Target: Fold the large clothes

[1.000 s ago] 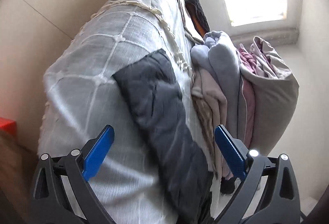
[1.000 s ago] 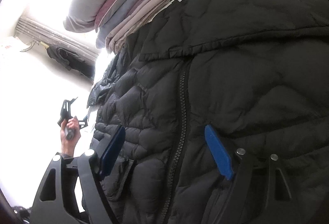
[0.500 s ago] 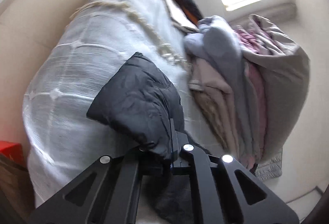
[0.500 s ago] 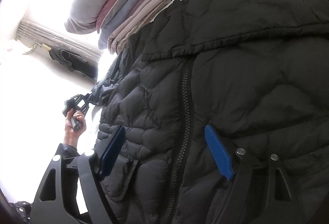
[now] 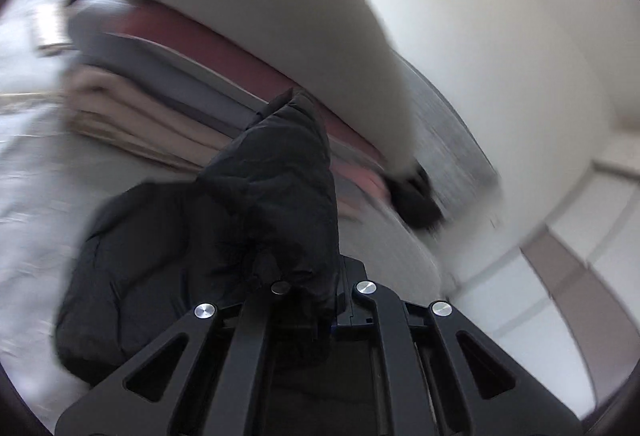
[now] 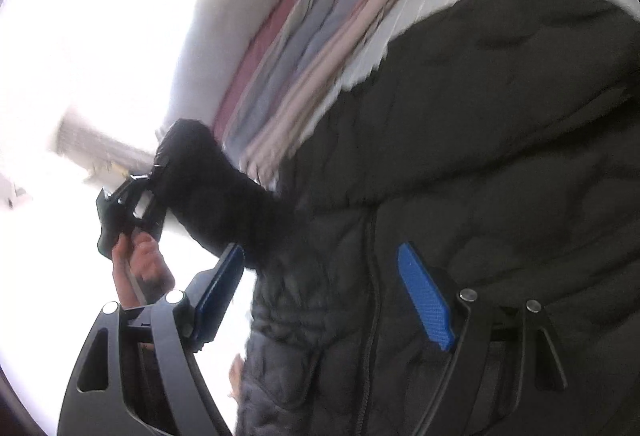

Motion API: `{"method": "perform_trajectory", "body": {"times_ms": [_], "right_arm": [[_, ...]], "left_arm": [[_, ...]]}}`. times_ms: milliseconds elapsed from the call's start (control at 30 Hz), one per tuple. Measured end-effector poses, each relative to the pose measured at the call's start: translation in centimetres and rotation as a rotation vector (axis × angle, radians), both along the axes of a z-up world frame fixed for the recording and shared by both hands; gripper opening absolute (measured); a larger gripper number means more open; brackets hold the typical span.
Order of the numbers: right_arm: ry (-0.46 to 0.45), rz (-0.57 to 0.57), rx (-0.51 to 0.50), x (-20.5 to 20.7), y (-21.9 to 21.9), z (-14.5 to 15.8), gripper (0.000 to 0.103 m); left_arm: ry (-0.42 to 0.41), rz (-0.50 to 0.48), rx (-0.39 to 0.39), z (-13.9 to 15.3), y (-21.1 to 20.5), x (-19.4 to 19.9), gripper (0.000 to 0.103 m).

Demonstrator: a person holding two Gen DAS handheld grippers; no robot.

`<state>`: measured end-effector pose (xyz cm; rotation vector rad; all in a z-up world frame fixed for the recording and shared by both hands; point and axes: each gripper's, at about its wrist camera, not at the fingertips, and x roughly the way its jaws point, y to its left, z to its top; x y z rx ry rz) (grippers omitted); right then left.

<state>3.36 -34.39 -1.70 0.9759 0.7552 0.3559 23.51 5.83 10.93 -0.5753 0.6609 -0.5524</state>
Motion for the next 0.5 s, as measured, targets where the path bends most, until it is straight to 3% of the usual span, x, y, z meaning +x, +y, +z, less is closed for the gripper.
{"method": "perform_trajectory", "body": {"times_ms": [100, 167, 233, 333, 400, 467, 500], "right_arm": [[-0.013, -0.091, 0.035, -0.9, -3.2, 0.4, 0.077], [-0.006, -0.145, 0.059, -1.2, -4.8, 0.1, 0.077], [0.023, -0.179, 0.088, -1.4, -5.8, -0.7, 0.077], [0.064, -0.199, 0.151, -1.3, -6.6, -2.1, 0.077], [0.065, -0.205, 0.163, -1.4, -6.7, -2.0, 0.077], [0.056, -0.218, 0.164, -1.6, -7.3, -1.7, 0.077], [0.054, -0.226, 0.161, -1.8, -7.4, -1.7, 0.077]], "left_arm": [[0.011, -0.114, 0.066, -1.9, -8.7, -0.4, 0.003], [0.063, -0.196, 0.118, -5.3, -14.8, -0.3, 0.003], [0.122, -0.252, 0.238, -9.4, -20.2, -0.2, 0.005], [0.285, -0.319, 0.439, -15.6, -25.3, 0.1, 0.022], [0.272, -0.318, 0.513, -16.8, -26.3, -0.5, 0.029], [0.234, -0.337, 0.567, -16.0, -27.0, -1.2, 0.050], [0.208, -0.339, 0.620, -15.2, -27.4, -1.6, 0.055]]}}
